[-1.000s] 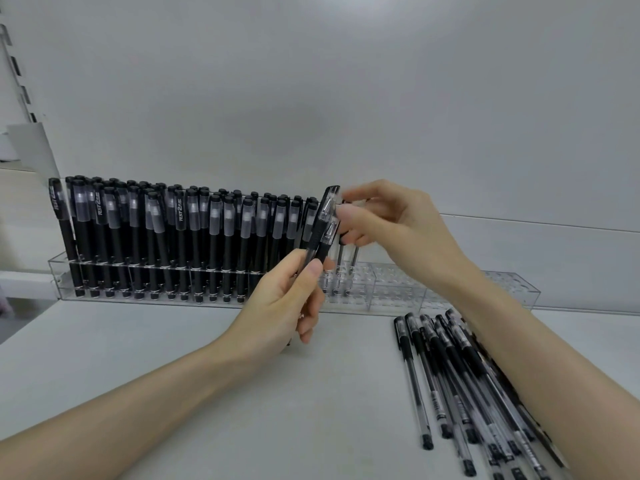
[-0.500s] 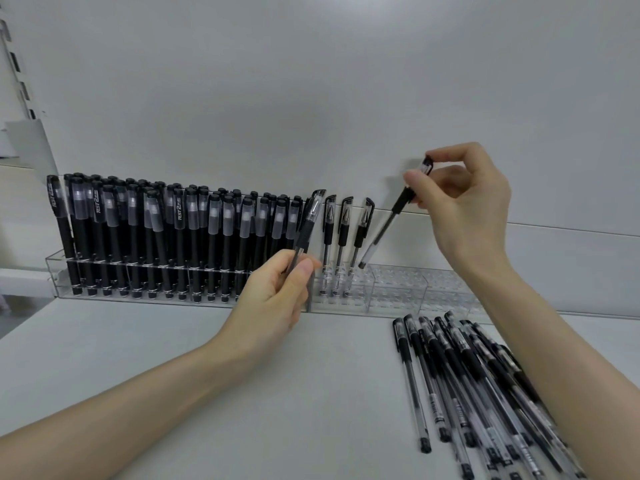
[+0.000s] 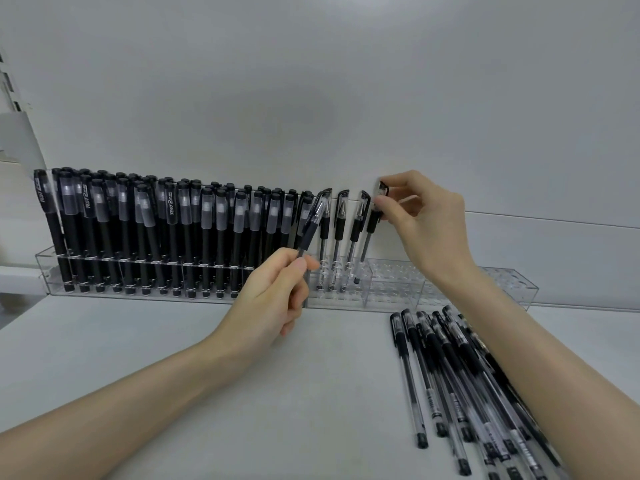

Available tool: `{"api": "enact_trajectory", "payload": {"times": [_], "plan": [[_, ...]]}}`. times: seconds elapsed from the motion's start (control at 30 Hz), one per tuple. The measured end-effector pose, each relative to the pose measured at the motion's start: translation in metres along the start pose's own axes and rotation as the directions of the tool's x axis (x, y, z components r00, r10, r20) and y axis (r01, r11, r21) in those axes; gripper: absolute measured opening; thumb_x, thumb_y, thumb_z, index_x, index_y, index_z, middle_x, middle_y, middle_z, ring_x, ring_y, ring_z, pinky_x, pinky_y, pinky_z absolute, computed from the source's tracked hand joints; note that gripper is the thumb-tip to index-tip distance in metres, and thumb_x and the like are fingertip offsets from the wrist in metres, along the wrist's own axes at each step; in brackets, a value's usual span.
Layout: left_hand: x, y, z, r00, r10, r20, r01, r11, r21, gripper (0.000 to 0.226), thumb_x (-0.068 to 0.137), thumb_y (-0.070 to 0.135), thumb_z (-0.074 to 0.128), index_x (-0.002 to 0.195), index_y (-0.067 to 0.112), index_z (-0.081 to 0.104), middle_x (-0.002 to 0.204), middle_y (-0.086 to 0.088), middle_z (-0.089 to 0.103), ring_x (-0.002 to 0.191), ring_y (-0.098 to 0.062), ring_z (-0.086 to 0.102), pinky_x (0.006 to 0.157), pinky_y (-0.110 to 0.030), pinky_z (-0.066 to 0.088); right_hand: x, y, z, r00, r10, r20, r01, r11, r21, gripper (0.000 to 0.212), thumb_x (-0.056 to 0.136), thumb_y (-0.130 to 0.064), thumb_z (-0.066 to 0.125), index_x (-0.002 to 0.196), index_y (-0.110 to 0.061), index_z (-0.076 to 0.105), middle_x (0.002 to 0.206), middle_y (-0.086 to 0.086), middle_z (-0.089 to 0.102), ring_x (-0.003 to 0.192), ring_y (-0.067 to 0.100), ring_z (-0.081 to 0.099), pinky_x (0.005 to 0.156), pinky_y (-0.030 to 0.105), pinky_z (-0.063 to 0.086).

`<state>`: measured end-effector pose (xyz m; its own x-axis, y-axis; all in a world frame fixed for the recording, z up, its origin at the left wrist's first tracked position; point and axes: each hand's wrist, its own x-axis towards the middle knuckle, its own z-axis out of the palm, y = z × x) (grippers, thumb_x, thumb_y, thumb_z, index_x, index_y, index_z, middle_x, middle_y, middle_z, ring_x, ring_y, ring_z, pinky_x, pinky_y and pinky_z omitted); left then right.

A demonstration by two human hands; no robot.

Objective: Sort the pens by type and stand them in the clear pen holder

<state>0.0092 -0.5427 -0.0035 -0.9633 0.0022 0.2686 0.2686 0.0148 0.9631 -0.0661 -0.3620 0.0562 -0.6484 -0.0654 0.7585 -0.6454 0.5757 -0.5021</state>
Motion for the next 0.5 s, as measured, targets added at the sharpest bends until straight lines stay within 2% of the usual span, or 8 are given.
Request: {"api": "enact_trajectory", "payload": {"times": [0.1,0.27,0.37,0.43,0.5], "plan": [[-0.001,0.000,0.000,1.000,0.006,0.007,-0.007,1.000,0.011,0.020,0.100,0.018,0.037,0.097,0.013,0.056,0.054,0.004,0.040,0.045,-0.010,0.031,0.043,-0.025,0.030,0.001,-0.001,-0.001,1.000,0.012,0.007,-0.012,1.000,-0.026,0.018,0.086,-0.013,0.068,0.104,-0.014,0.065,0.077,-0.007,0.061,0.074,0.019,0.066,0.075,0.034,0.055],[-0.002,0.000,0.000,0.999,0.032,0.014,-0.033,0.999,0.027,0.019,0.099,0.023,0.040,0.099,0.017,0.057,0.054,0.007,0.040,0.046,-0.009,0.031,0.045,-0.025,0.030,-0.004,-0.002,0.001,0.993,0.021,0.114,-0.012,0.997,-0.079,0.016,0.087,-0.011,0.066,0.103,-0.015,0.065,0.081,0.001,0.066,0.072,0.022,0.066,0.076,0.041,0.054],[-0.003,0.000,0.001,0.998,0.058,0.030,-0.059,0.998,0.033,0.019,0.099,0.025,0.040,0.100,0.020,0.058,0.055,0.004,0.039,0.047,-0.010,0.030,0.044,-0.025,0.030,-0.002,-0.010,-0.005,0.999,-0.006,0.040,0.012,0.988,-0.152,0.013,0.088,-0.019,0.065,0.100,-0.015,0.067,0.083,-0.002,0.066,0.071,0.016,0.063,0.075,0.038,0.053],[-0.004,0.000,0.002,0.997,0.058,0.050,-0.059,0.998,0.019,0.019,0.098,0.027,0.041,0.100,0.023,0.059,0.056,0.002,0.037,0.048,-0.012,0.028,0.046,-0.029,0.024,-0.004,-0.020,-0.012,1.000,0.026,0.012,-0.025,0.998,-0.050,0.013,0.088,-0.024,0.065,0.098,-0.015,0.067,0.083,-0.004,0.068,0.072,0.011,0.063,0.072,0.030,0.052],[-0.005,0.000,0.003,0.996,0.046,0.080,-0.047,0.999,0.001,0.019,0.097,0.029,0.042,0.099,0.026,0.060,0.058,-0.001,0.035,0.049,-0.015,0.024,0.050,-0.035,0.017,-0.010,-0.033,-0.017,0.983,0.104,0.150,-0.135,0.968,0.210,0.016,0.087,-0.024,0.067,0.100,-0.014,0.067,0.082,-0.001,0.072,0.075,0.011,0.068,0.074,0.028,0.055]]}}
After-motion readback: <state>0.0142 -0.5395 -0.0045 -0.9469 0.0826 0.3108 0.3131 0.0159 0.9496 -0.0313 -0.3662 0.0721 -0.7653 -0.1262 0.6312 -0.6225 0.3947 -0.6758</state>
